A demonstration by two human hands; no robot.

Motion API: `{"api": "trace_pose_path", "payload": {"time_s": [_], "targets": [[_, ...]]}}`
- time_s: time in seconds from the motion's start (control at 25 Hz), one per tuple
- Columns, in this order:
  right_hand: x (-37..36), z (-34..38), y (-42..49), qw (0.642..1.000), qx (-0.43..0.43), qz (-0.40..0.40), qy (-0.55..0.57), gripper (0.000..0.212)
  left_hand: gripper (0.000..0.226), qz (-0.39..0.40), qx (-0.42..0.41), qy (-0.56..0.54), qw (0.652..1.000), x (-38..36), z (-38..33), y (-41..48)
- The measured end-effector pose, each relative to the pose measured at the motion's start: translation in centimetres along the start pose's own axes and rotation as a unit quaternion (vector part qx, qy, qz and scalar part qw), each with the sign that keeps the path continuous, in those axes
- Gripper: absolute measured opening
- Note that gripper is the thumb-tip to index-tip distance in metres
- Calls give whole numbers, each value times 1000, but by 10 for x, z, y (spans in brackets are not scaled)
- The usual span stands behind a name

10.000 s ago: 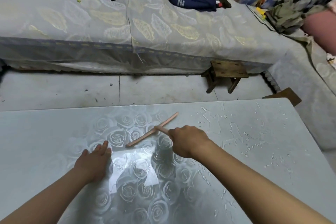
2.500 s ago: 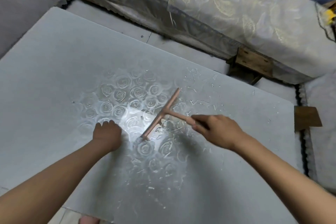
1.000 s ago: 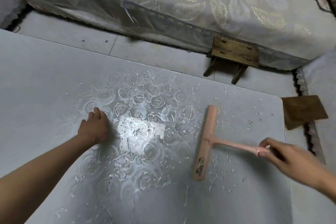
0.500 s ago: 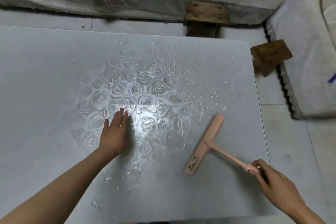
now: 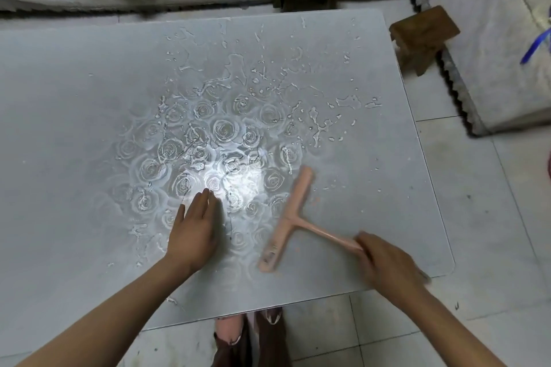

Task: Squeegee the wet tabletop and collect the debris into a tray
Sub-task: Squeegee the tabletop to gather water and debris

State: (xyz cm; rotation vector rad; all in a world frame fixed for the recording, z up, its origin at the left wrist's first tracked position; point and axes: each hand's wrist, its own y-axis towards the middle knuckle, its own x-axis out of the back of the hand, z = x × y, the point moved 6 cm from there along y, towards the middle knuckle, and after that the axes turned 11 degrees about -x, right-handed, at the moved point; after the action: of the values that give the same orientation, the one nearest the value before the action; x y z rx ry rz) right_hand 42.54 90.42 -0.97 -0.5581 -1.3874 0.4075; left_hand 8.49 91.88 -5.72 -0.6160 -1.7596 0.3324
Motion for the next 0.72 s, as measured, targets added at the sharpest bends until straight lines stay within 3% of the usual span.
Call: {"api": "trace_pose_path", "payload": {"time_s": [0.08, 0.16, 0.28, 0.36, 0.6, 0.72], "targets": [[-1, 48, 18, 998, 32, -42, -19, 29, 72, 3, 8, 2, 1000, -3, 2, -5], [9, 49, 15, 998, 42, -50, -6, 27, 74, 5, 14, 5, 1000, -3, 4, -11], [36, -26, -17, 999, -5, -45, 15, 4, 72, 13, 13, 23, 1000, -1, 3, -21], [43, -60, -31, 997, -30, -56, -47, 12, 70, 6, 14, 24, 1000, 1, 2, -26], [-6, 54, -5, 999, 23, -30, -32, 22, 70, 5, 1, 48, 999, -7, -15, -35], [6, 27, -23, 998, 4, -62, 31, 21, 69, 9, -27, 60, 998, -11, -41, -29]]}}
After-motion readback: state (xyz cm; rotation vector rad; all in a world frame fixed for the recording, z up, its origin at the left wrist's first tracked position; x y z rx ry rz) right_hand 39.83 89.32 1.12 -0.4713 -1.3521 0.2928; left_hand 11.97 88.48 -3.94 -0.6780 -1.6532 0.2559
